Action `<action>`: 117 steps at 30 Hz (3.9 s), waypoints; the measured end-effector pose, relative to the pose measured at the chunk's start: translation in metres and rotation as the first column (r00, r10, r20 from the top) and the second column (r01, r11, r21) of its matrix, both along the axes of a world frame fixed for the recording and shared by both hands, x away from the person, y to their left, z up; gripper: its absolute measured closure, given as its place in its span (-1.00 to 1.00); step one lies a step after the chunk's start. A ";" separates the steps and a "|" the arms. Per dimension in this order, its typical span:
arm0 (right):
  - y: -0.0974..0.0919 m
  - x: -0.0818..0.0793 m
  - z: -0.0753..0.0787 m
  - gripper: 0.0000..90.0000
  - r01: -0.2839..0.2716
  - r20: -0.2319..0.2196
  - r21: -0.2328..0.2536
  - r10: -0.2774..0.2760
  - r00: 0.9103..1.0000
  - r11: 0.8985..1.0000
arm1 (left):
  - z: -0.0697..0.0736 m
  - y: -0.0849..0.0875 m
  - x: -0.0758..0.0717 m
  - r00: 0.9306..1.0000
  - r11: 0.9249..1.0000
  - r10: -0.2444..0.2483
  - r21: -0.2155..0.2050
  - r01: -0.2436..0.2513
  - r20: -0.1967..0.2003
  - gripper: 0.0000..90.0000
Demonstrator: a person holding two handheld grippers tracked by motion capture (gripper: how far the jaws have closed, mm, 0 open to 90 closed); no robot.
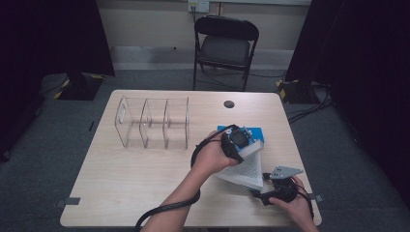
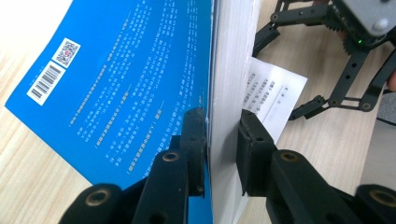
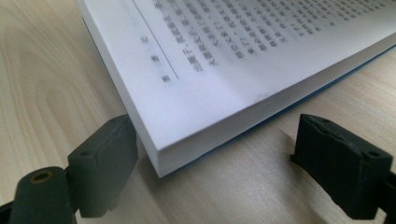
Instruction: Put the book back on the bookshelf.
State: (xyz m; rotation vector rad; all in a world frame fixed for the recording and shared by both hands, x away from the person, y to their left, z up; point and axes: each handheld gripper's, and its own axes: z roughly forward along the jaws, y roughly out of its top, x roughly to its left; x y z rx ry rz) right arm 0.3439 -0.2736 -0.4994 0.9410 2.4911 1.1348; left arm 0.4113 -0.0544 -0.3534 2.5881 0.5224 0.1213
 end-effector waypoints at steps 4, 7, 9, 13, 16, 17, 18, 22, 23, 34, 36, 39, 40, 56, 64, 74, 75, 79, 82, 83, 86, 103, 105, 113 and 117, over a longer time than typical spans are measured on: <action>0.002 -0.001 0.000 -0.70 0.007 0.011 -0.013 -0.007 1.000 1.000 | 0.002 -0.001 0.001 1.000 1.000 0.002 0.000 -0.002 -0.008 0.67; 0.000 -0.001 0.000 -0.69 0.027 0.018 -0.007 -0.027 0.999 1.000 | 0.003 -0.001 0.001 1.000 1.000 0.014 -0.001 -0.014 -0.012 0.67; 0.000 -0.001 0.000 -0.70 0.029 0.019 -0.004 -0.029 0.999 1.000 | 0.006 -0.001 0.001 1.000 1.000 0.015 0.002 -0.015 -0.013 0.67; 0.001 -0.001 0.000 -0.71 0.023 0.013 -0.016 -0.023 1.000 1.000 | 0.012 0.000 0.003 1.000 1.000 0.017 0.004 -0.016 -0.020 0.68; 0.001 -0.002 0.001 -0.71 0.038 0.025 -0.002 -0.038 0.999 0.999 | 0.013 0.001 0.003 1.000 1.000 0.016 0.006 -0.016 -0.017 0.68; 0.000 -0.002 0.001 -0.72 0.040 0.026 0.016 -0.041 0.999 0.999 | 0.012 0.001 0.002 1.000 1.000 0.011 0.010 -0.011 -0.016 0.68; -0.002 -0.002 0.001 -0.72 0.040 0.026 0.030 -0.041 0.999 0.999 | 0.010 0.000 0.001 1.000 1.000 0.011 0.011 -0.010 -0.019 0.68; -0.006 -0.004 0.002 -0.73 0.061 0.038 0.067 -0.064 0.997 0.996 | 0.004 0.001 -0.002 1.000 1.000 0.013 0.011 -0.012 -0.027 0.67; -0.007 -0.005 0.003 -0.73 0.064 0.046 0.062 -0.066 0.997 0.996 | 0.003 0.001 -0.002 1.000 1.000 0.011 0.006 -0.010 -0.028 0.67; -0.012 -0.007 0.013 -0.66 0.121 0.126 0.081 -0.130 0.983 0.989 | 0.002 0.000 -0.003 1.000 1.000 0.010 0.009 -0.009 -0.029 0.67; -0.013 -0.005 0.010 -0.63 0.128 0.131 0.058 -0.135 0.982 0.990 | 0.001 0.001 -0.004 1.000 1.000 0.007 0.002 -0.007 -0.027 0.67; -0.016 -0.001 0.009 -0.65 0.133 0.117 0.132 -0.149 0.982 0.982 | 0.001 0.001 -0.005 1.000 1.000 0.012 0.003 -0.012 -0.024 0.67; -0.016 -0.001 0.009 -0.65 0.133 0.117 0.132 -0.149 0.982 0.982 | 0.001 0.001 -0.005 1.000 1.000 0.011 0.012 -0.010 -0.022 0.67; 0.000 0.010 0.009 -0.70 0.050 0.236 0.125 -0.078 0.969 0.991 | 0.003 0.002 -0.017 1.000 1.000 -0.009 0.013 0.009 -0.008 0.67; 0.001 0.012 0.017 -0.72 0.011 0.277 0.112 -0.042 0.960 0.994 | 0.007 0.002 -0.022 1.000 1.000 -0.015 -0.002 0.015 -0.004 0.68; 0.002 0.015 0.026 -0.74 -0.002 0.295 0.132 -0.038 0.955 0.991 | 0.012 0.002 -0.025 0.999 0.999 -0.032 0.008 0.032 0.008 0.68; 0.002 0.015 0.026 -0.74 -0.004 0.297 0.129 -0.035 0.954 0.992 | 0.012 0.002 -0.025 1.000 1.000 -0.030 0.003 0.030 0.009 0.68; 0.005 0.015 0.027 -0.78 0.010 0.318 0.119 -0.048 0.947 0.993 | 0.015 0.002 -0.028 0.999 0.999 -0.035 0.004 0.035 0.011 0.68; 0.006 0.015 0.029 -0.78 0.002 0.325 0.116 -0.040 0.945 0.993 | 0.016 0.002 -0.028 0.999 0.999 -0.040 0.002 0.040 0.011 0.68; 0.006 0.015 0.030 -0.78 -0.001 0.325 0.110 -0.035 0.945 0.994 | 0.016 0.003 -0.028 0.999 0.999 -0.038 -0.003 0.038 0.009 0.68; 0.005 0.016 0.032 -0.78 -0.008 0.332 0.113 -0.030 0.943 0.994 | 0.017 0.002 -0.028 0.999 0.999 -0.036 -0.004 0.036 0.007 0.68; 0.002 0.017 0.041 -0.78 -0.017 0.333 0.124 -0.025 0.943 0.992 | 0.026 -0.001 -0.030 0.998 0.998 -0.060 0.007 0.059 0.009 0.68; 0.001 0.017 0.043 -0.78 -0.021 0.338 0.125 -0.023 0.941 0.992 | 0.027 -0.001 -0.031 0.998 0.998 -0.065 0.003 0.065 0.009 0.68; 0.002 0.017 0.047 -0.78 -0.012 0.357 0.105 -0.026 0.934 0.994 | 0.026 -0.002 -0.032 0.997 0.997 -0.076 0.004 0.076 0.012 0.67; 0.003 0.017 0.049 -0.78 -0.015 0.360 0.109 -0.025 0.933 0.994 | 0.029 -0.002 -0.033 0.997 0.997 -0.080 0.008 0.080 0.011 0.68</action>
